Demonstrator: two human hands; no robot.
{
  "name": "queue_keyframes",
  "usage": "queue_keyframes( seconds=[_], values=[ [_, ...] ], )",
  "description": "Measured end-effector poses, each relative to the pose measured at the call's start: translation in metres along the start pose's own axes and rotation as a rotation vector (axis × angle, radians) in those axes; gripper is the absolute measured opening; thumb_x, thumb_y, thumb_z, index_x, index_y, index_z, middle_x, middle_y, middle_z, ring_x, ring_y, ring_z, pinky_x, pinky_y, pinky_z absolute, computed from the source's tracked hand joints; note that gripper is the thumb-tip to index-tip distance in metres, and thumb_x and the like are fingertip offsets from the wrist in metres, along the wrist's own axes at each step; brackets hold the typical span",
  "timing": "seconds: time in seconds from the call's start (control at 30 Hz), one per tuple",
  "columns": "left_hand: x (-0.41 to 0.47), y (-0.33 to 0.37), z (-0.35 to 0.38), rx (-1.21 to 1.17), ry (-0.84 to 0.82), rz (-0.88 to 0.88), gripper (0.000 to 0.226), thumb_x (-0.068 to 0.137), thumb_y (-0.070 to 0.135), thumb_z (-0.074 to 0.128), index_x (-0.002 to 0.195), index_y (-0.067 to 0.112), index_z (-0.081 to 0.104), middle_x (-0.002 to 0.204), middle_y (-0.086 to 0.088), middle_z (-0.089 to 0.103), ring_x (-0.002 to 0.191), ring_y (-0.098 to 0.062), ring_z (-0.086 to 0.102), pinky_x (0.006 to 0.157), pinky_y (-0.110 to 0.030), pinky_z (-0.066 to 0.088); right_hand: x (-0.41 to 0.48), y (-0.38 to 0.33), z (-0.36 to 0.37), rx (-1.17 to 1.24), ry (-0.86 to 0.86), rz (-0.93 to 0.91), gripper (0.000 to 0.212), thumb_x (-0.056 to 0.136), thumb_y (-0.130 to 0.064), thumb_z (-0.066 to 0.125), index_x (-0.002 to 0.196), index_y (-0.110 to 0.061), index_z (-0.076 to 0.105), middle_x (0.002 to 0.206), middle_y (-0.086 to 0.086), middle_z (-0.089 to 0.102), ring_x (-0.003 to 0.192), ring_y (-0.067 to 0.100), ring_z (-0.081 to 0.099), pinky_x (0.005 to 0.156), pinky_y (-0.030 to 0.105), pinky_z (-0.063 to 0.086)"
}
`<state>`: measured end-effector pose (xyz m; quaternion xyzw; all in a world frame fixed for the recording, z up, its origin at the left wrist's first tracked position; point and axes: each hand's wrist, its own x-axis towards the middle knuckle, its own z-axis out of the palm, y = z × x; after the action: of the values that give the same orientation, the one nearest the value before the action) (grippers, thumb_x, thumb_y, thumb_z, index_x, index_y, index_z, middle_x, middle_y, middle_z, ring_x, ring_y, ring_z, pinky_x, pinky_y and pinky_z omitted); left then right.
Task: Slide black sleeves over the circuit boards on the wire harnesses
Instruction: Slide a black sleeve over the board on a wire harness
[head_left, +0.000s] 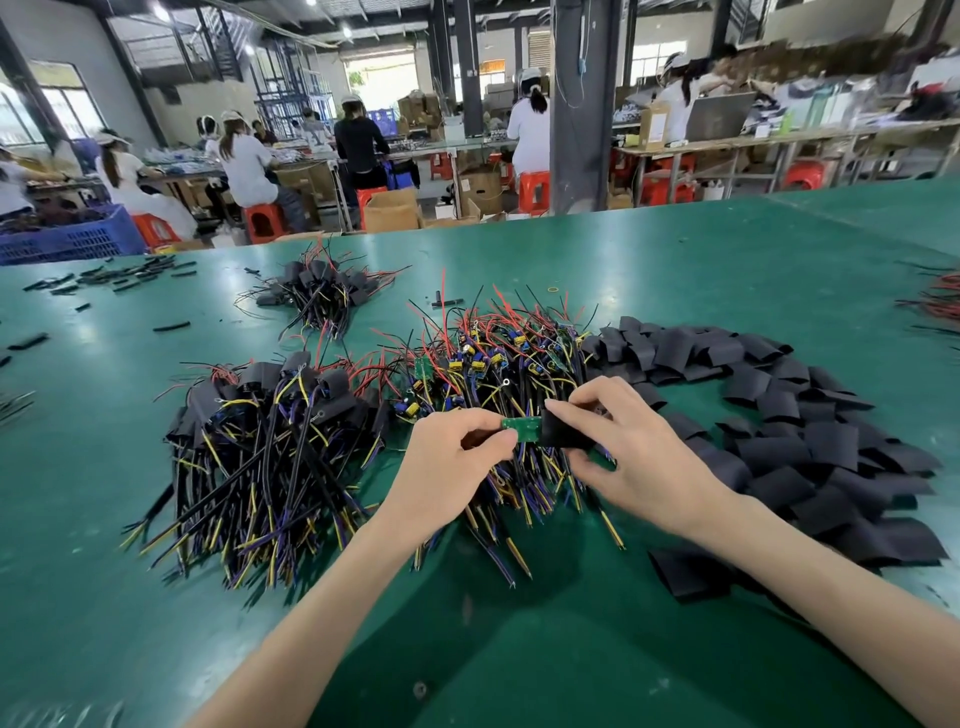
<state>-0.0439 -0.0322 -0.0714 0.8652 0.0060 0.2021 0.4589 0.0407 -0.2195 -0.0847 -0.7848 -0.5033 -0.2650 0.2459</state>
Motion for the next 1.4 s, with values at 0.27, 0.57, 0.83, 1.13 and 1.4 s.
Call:
queue_keyframes(
  seconds=[0.27, 0.57, 0.83, 1.13, 1.4],
  values=[
    [-0.001, -0.001, 0.002, 0.136, -0.015, 0.075, 0.012, 0.088, 0.013, 0.064, 0.078, 0.010, 0.069, 0.064, -0.005, 0.064, 0.052, -0.004, 0.044, 0.056, -0.022, 0.039, -0.001, -0.001, 0.001, 0.043, -0.008, 0.023, 0.045, 0.072, 0.001, 0.072, 0.116, -0.002, 0.063, 0.098, 0.011, 0.055, 0.092, 0.021, 0.049, 0.082, 0.024, 0.043],
    [-0.002, -0.001, 0.000, 0.219, -0.044, 0.138, 0.015, 0.089, 0.014, 0.063, 0.077, 0.006, 0.068, 0.065, -0.007, 0.065, 0.058, -0.018, 0.054, 0.061, -0.031, 0.043, 0.001, 0.003, -0.005, 0.120, -0.130, 0.072, 0.045, 0.072, -0.003, 0.074, 0.116, -0.007, 0.066, 0.099, 0.005, 0.056, 0.093, 0.009, 0.044, 0.087, 0.010, 0.031],
    [-0.004, 0.001, 0.003, 0.222, -0.090, 0.123, 0.015, 0.089, 0.015, 0.063, 0.080, 0.005, 0.069, 0.069, -0.007, 0.067, 0.064, -0.023, 0.056, 0.065, -0.031, 0.044, 0.003, -0.001, -0.007, 0.168, -0.151, 0.093, 0.043, 0.073, -0.005, 0.074, 0.114, -0.011, 0.067, 0.100, -0.003, 0.052, 0.094, 0.002, 0.043, 0.086, 0.004, 0.029],
    [-0.005, 0.005, 0.006, 0.076, 0.001, 0.055, 0.009, 0.083, 0.013, 0.071, 0.088, 0.012, 0.064, 0.074, 0.000, 0.070, 0.069, -0.016, 0.062, 0.073, -0.022, 0.046, -0.001, -0.003, 0.000, 0.104, -0.039, 0.013, 0.043, 0.073, -0.001, 0.070, 0.115, -0.004, 0.064, 0.102, 0.009, 0.054, 0.096, 0.018, 0.049, 0.086, 0.023, 0.040],
    [-0.005, 0.005, 0.003, -0.015, -0.094, 0.043, 0.019, 0.091, 0.005, 0.058, 0.087, 0.022, 0.066, 0.078, 0.006, 0.073, 0.069, -0.016, 0.065, 0.072, -0.037, 0.055, 0.000, -0.002, -0.001, 0.112, -0.022, 0.028, 0.040, 0.074, -0.005, 0.066, 0.115, -0.006, 0.065, 0.100, 0.008, 0.055, 0.094, 0.020, 0.051, 0.084, 0.026, 0.042]
  ],
)
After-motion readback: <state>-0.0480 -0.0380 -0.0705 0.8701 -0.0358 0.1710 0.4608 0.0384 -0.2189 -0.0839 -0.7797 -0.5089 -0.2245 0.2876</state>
